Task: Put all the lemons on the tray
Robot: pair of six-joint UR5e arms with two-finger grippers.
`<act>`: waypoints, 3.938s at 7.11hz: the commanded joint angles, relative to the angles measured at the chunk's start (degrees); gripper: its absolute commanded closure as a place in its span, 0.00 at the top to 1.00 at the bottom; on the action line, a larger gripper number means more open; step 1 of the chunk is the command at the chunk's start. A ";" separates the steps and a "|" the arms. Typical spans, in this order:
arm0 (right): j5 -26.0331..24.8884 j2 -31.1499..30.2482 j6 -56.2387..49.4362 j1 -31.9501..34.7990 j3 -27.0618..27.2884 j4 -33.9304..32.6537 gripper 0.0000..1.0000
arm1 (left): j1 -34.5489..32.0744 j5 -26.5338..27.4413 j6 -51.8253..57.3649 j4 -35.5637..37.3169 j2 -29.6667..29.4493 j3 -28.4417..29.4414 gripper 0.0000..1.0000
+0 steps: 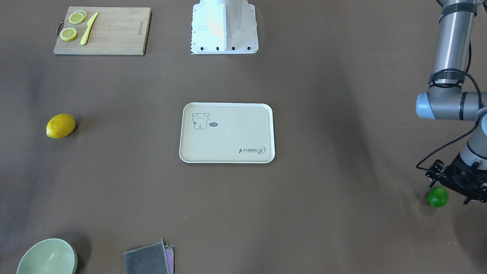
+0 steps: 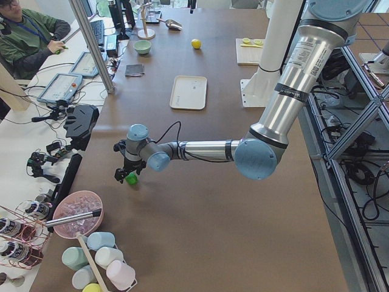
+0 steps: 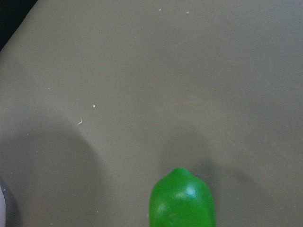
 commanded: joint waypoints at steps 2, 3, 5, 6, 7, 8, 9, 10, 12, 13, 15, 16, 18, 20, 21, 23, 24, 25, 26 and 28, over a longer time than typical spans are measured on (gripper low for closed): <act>-0.38 0.09 0.00 0.00 0.00 0.00 1.00 | 1.37 0.24 -0.32 0.06 -1.53 1.49 0.97; -0.38 0.09 0.00 0.00 0.00 0.00 1.00 | 1.38 0.15 -0.32 0.06 -1.54 1.58 0.97; -0.38 0.09 0.00 0.00 0.00 0.00 1.00 | 1.81 0.24 -0.23 0.06 -1.62 3.33 0.69; -0.38 0.09 0.00 0.00 0.00 0.00 1.00 | 1.82 0.24 -0.23 0.06 -1.54 3.43 0.41; -0.38 0.09 0.00 0.00 0.08 0.00 1.00 | 1.73 0.15 -0.32 0.06 -1.62 2.82 0.11; -0.38 0.09 0.00 0.00 0.17 0.00 1.00 | 0.86 -0.55 -0.32 0.67 -2.84 1.42 0.00; -0.38 0.09 0.00 0.00 0.17 0.00 1.00 | -1.32 -5.60 -0.23 7.55 -3.29 -3.29 0.00; -0.38 0.09 0.00 0.00 0.26 0.00 1.00 | -1.87 -7.48 -0.84 14.93 -3.29 -11.17 0.00; -0.29 0.00 0.00 0.00 0.35 0.00 1.00 | -0.22 -12.03 -12.19 15.54 -3.03 -17.03 0.00; -0.29 0.00 0.09 0.00 0.35 0.00 1.00 | 4.15 -12.41 -23.32 12.22 -2.68 -21.23 0.00; -0.29 0.09 0.09 0.00 0.26 0.00 1.00 | 12.94 -11.72 -43.12 5.62 -3.20 -25.56 0.00; -0.29 0.09 0.09 0.00 0.26 0.00 1.00 | 15.94 -9.45 -49.12 4.90 -3.38 -28.10 0.00; -0.38 0.09 0.09 0.00 0.17 0.00 1.00 | 25.06 0.54 -58.80 4.89 -6.34 -29.71 0.00; -0.38 0.09 0.00 -0.09 0.09 0.00 1.00 | 32.38 10.39 -65.25 4.72 -9.79 -28.92 0.00; -0.38 0.09 0.09 -0.17 0.00 0.00 1.00 | 32.75 10.96 -65.36 4.72 -10.23 -28.48 0.57; -0.38 0.00 0.09 -0.18 -0.18 -0.09 1.00 | 32.75 11.05 -65.80 2.63 -10.24 -28.39 0.98; -0.38 0.00 0.61 -0.18 -0.18 -0.09 1.00 | 32.58 11.14 -65.36 0.87 -9.80 -28.74 0.98; -0.29 0.09 3.14 -0.18 -0.09 -0.09 1.00 | 32.23 10.96 -65.10 1.02 -9.80 -29.35 0.98; -0.21 0.09 6.47 -0.35 -0.09 0.00 1.00 | 29.27 9.66 -64.22 1.72 -9.28 -31.09 0.98; -0.99 0.79 15.42 -4.81 0.00 1.66 1.00 | 16.48 -7.15 -54.18 1.90 -0.80 -33.82 0.98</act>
